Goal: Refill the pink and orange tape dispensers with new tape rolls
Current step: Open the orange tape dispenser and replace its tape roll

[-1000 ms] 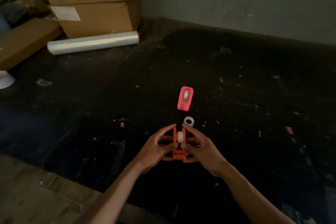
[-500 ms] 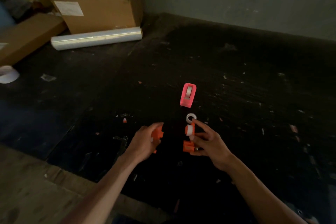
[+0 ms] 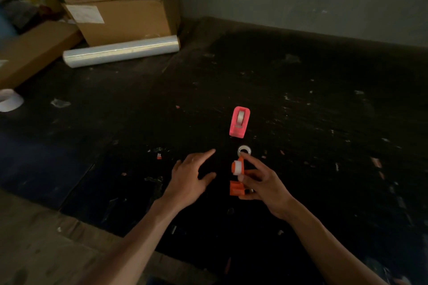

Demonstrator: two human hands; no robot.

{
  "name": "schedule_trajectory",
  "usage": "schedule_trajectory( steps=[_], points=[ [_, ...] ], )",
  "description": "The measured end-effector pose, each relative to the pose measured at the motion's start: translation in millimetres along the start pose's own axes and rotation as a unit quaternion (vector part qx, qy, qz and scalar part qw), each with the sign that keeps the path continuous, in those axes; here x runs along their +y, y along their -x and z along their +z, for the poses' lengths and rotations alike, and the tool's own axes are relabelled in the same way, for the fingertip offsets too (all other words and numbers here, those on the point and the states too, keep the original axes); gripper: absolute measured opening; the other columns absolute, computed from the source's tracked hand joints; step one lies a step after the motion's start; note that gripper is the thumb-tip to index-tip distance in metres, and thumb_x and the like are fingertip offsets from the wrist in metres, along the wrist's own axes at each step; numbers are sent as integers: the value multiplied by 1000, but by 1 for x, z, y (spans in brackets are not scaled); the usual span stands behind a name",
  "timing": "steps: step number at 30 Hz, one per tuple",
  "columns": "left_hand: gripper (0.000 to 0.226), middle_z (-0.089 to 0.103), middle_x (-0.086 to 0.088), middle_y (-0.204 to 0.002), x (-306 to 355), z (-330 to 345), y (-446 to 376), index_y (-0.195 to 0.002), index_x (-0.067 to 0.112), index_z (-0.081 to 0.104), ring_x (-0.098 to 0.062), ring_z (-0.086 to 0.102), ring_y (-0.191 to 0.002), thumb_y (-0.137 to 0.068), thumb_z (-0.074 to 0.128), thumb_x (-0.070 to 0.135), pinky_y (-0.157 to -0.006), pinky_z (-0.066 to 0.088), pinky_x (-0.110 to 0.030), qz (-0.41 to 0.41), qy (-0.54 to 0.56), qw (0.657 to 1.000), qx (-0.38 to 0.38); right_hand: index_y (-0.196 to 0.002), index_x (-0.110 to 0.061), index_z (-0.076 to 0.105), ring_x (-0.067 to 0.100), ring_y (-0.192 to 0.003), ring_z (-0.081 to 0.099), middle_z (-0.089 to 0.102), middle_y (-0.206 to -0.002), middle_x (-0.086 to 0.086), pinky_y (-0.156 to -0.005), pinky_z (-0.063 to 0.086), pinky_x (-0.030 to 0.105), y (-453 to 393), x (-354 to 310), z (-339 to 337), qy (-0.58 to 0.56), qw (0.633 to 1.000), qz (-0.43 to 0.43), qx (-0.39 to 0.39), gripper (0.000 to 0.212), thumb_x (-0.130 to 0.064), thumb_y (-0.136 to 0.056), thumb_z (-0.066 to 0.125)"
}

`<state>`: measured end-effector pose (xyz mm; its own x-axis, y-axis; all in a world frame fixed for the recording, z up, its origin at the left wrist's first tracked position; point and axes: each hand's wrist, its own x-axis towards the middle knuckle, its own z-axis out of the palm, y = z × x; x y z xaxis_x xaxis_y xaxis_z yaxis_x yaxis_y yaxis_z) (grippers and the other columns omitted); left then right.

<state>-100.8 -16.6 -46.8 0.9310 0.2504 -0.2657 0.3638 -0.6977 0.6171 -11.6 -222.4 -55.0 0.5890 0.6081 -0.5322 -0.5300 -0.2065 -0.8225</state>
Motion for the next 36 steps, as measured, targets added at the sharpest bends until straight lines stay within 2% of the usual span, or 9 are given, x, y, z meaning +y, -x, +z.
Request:
schedule_trajectory(
  steps=[3, 5, 10, 13, 16, 19, 25, 32, 36],
  points=[
    [55, 48, 15, -136, 21, 10, 1, -141, 43, 44, -2, 47, -123, -92, 65, 33, -98, 40, -20, -9, 216, 976, -16, -139, -44, 43, 24, -101, 70, 58, -127, 7, -78, 61, 41, 0, 2, 5, 1, 1000, -10, 6, 61, -7, -93, 60],
    [46, 54, 16, -129, 31, 16, 0, -136, 38, 53, 2, 53, -117, -92, 65, 30, -85, 41, -10, -19, 281, 959, -22, -136, -45, 45, 24, -99, 71, 60, -123, 7, -77, 61, 41, 2, 3, 8, 3, 1000, -19, 19, 59, -7, -93, 61],
    [27, 69, 15, -109, 39, 27, -1, -117, 30, 68, 16, 62, -94, -91, 67, 21, -70, 47, -4, -32, 327, 944, -17, -137, -43, 45, 26, -102, 70, 59, -125, 9, -80, 61, 43, 6, 6, 7, 14, 1000, -23, 12, 59, -7, -93, 61],
    [26, 68, 15, -113, 38, 27, -2, -113, 32, 70, 1, 62, -108, -90, 69, 21, -87, 48, -16, -38, 322, 946, -14, -133, -45, 46, 25, -98, 72, 59, -123, 9, -78, 61, 40, 8, 6, 2, 10, 1000, -15, 13, 57, -6, -94, 60],
    [28, 63, 16, -120, 32, 17, -5, -116, 34, 68, -1, 57, -114, -90, 69, 25, -100, 43, -24, -37, 246, 968, -16, -126, -47, 50, 28, -100, 71, 61, -122, 9, -80, 60, 44, 8, 5, -5, -10, 999, -14, 29, 54, -6, -93, 59],
    [32, 58, 7, -124, 23, 10, -6, -124, 30, 64, -6, 57, -110, -92, 67, 25, -96, 47, -24, 7, 65, 998, -23, -132, -46, 47, 25, -96, 73, 64, -119, 6, -83, 60, 49, 6, 4, -10, -13, 997, -31, 62, 55, -10, -93, 62],
    [36, 56, -1, -131, 10, 17, -9, -129, 27, 61, -16, 53, -120, -94, 61, 21, -104, 44, -35, 114, -157, 979, -55, -141, -39, 41, 21, -96, 73, 64, -123, 7, -72, 61, 40, 4, -1, -21, -60, 987, -69, 128, 61, -10, -93, 63],
    [38, 52, -5, -136, 0, 36, -15, -133, 26, 58, -22, 49, -125, -96, 57, 19, -106, 40, -35, 120, -212, 966, -86, -144, -37, 39, 22, -95, 73, 67, -120, 7, -76, 59, 45, 10, -7, -35, -93, 974, -95, 184, 63, -11, -92, 64],
    [50, 42, -2, -146, 1, 41, -15, -143, 32, 45, -22, 43, -132, -95, 58, 28, -111, 36, -41, 110, -196, 971, -84, -144, -35, 39, 25, -96, 72, 68, -117, 8, -82, 57, 49, 16, -8, -46, -104, 966, -100, 214, 62, -11, -92, 64]
  ],
)
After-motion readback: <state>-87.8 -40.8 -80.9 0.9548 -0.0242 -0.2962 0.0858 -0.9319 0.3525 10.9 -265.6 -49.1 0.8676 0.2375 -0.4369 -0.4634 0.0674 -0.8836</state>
